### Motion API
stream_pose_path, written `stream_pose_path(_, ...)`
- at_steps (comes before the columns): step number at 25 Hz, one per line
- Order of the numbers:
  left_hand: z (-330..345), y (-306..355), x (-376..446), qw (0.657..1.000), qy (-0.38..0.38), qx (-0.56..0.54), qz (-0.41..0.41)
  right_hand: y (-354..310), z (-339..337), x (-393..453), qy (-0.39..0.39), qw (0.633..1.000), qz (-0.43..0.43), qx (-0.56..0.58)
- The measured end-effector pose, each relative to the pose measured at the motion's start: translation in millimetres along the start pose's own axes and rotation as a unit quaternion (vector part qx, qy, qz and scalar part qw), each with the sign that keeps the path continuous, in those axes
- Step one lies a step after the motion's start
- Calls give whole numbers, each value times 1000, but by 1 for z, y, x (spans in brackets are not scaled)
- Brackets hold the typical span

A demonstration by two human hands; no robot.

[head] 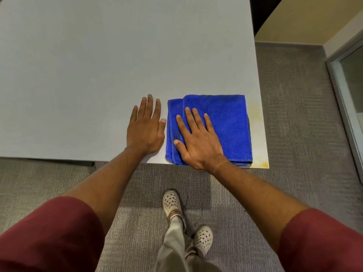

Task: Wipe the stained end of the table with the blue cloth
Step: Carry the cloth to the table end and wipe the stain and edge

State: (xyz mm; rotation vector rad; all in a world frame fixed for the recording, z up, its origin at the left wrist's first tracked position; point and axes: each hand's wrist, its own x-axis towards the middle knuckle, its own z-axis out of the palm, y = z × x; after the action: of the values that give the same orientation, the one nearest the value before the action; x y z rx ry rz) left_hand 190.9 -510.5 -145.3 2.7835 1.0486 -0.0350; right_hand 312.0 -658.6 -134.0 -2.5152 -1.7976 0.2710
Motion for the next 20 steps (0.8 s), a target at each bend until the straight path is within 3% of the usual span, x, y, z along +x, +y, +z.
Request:
stream_pose_path(9,4,6,-24,1000,-12,2,-16,9,9,-56,9,1000,-4,-4)
stream_pose_path(20,3,8,-26,1000,-8,-2,-12,79,7,-103,27,997,72,-22)
